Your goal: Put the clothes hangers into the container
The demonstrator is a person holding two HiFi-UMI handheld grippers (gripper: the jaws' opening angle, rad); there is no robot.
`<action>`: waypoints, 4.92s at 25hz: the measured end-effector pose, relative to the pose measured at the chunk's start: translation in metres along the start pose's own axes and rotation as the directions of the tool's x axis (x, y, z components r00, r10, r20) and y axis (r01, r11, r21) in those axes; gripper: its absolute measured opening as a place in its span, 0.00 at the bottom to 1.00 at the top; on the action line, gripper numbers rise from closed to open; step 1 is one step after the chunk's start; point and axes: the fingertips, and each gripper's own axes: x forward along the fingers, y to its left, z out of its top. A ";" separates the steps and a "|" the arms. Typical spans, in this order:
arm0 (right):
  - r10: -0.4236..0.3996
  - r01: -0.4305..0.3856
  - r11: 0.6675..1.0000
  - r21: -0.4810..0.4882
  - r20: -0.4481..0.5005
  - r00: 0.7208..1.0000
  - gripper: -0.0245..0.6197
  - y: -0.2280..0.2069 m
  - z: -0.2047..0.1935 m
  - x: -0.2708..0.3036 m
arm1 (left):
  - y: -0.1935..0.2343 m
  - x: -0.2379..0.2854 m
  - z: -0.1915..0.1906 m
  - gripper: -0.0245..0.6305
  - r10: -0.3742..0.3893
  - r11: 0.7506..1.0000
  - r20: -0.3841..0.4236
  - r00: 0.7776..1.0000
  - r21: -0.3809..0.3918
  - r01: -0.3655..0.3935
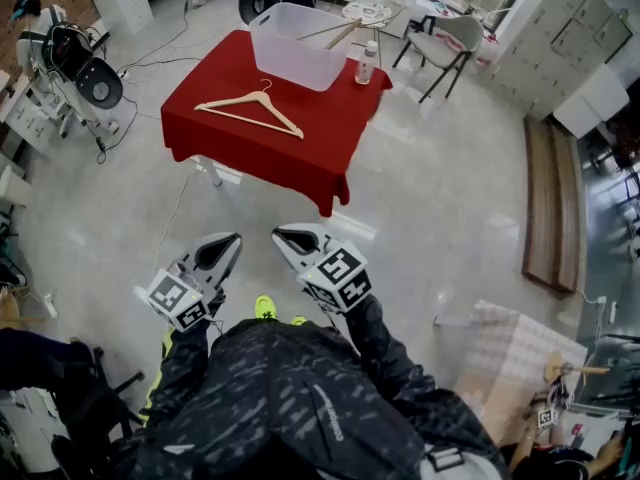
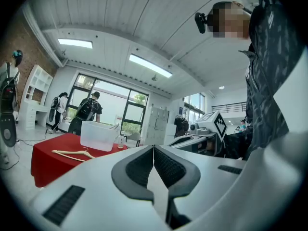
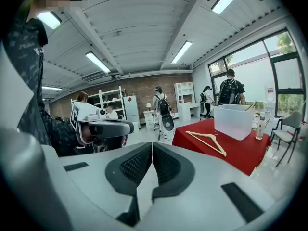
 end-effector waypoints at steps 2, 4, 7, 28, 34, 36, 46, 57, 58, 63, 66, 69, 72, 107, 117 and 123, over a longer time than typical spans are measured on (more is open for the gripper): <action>0.006 -0.006 1.000 -0.009 -0.017 1.000 0.06 0.003 -0.001 0.003 | 0.001 -0.001 -0.001 0.06 -0.002 1.000 0.000 1.000 -0.003 0.002; 0.005 -0.006 1.000 -0.012 -0.026 1.000 0.06 0.004 -0.001 0.005 | 0.003 -0.002 0.000 0.06 -0.004 1.000 -0.002 1.000 -0.007 0.004; 0.003 -0.004 1.000 -0.010 -0.030 1.000 0.06 0.004 0.001 0.008 | 0.007 -0.003 0.000 0.06 -0.006 1.000 -0.002 1.000 -0.013 0.006; -0.075 0.074 0.997 -0.012 -0.074 0.994 0.06 -0.015 0.017 0.069 | 0.074 -0.010 0.006 0.06 -0.063 0.997 -0.005 0.998 -0.039 0.062; -0.100 0.100 0.995 -0.013 -0.079 0.992 0.07 -0.019 0.021 0.092 | 0.096 -0.021 -0.003 0.06 -0.080 0.995 -0.015 0.997 -0.058 0.079; -0.110 0.109 0.994 -0.012 -0.082 0.991 0.07 -0.021 0.021 0.099 | 0.104 -0.025 -0.005 0.06 -0.080 0.995 -0.013 0.997 -0.062 0.079; -0.148 0.148 0.989 -0.002 -0.101 0.984 0.07 -0.030 0.028 0.122 | 0.131 -0.039 -0.002 0.06 -0.091 0.993 -0.007 0.996 -0.073 0.090; -0.160 0.159 0.987 -0.020 -0.148 0.976 0.11 -0.062 0.026 0.151 | 0.165 -0.034 -0.007 0.06 -0.053 0.995 -0.009 0.999 -0.090 0.052; -0.161 0.159 0.987 -0.024 -0.145 0.976 0.11 -0.066 0.027 0.155 | 0.169 -0.033 -0.007 0.06 -0.046 0.995 -0.010 0.999 -0.091 0.045; -0.155 0.152 0.988 -0.035 -0.147 0.977 0.12 -0.089 0.034 0.180 | 0.198 -0.028 -0.003 0.06 -0.016 0.996 -0.016 1.000 -0.091 0.014; -0.149 0.147 0.989 -0.027 -0.143 0.978 0.12 -0.108 0.038 0.191 | 0.214 -0.017 -0.004 0.06 -0.001 0.996 -0.022 1.000 -0.094 -0.001; -0.141 0.139 0.990 -0.024 -0.152 0.978 0.12 -0.127 0.041 0.203 | 0.231 -0.004 -0.004 0.06 0.006 0.995 -0.028 1.000 -0.102 -0.009; -0.129 0.129 0.992 -0.013 -0.164 0.978 0.12 -0.147 0.041 0.214 | 0.247 0.013 -0.003 0.06 0.009 0.994 -0.034 0.999 -0.110 -0.012; -0.055 0.099 0.991 0.091 -0.396 0.917 0.23 -0.439 0.012 0.366 | 0.463 0.211 -0.009 0.06 0.084 0.975 -0.116 0.990 -0.193 -0.106; -0.060 0.129 0.985 0.113 -0.475 0.878 0.26 -0.487 -0.030 0.403 | 0.500 0.224 -0.026 0.06 0.099 0.965 -0.140 0.985 -0.226 -0.130; -0.050 0.138 0.982 0.131 -0.522 0.852 0.29 -0.505 -0.053 0.422 | 0.509 0.220 -0.036 0.06 0.105 0.958 -0.178 0.978 -0.246 -0.148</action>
